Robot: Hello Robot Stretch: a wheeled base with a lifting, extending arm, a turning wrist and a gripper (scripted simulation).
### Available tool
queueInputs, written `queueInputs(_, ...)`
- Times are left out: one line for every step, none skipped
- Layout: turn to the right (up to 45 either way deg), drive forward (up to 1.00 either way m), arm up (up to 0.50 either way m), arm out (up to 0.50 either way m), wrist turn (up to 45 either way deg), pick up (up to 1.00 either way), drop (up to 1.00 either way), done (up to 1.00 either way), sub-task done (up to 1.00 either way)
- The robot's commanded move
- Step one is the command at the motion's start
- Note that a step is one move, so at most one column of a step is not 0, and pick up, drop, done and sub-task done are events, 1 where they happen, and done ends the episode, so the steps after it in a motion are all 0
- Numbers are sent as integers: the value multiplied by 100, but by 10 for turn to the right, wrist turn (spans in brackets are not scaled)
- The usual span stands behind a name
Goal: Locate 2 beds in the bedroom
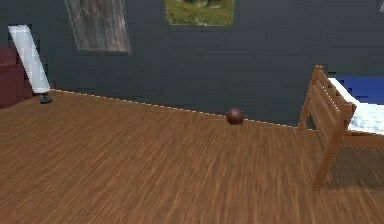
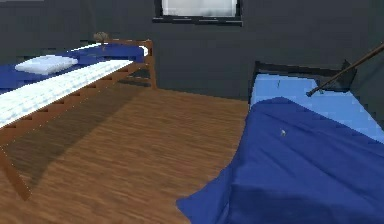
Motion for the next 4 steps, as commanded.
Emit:
queueInputs(0,45,0,0,0,0,0,0,0)
queueInputs(450,0,0,0,0,0,0,0,0)
queueInputs(30,0,0,0,0,0,0,0,0)
queueInputs(0,55,0,0,0,0,0,0,0)
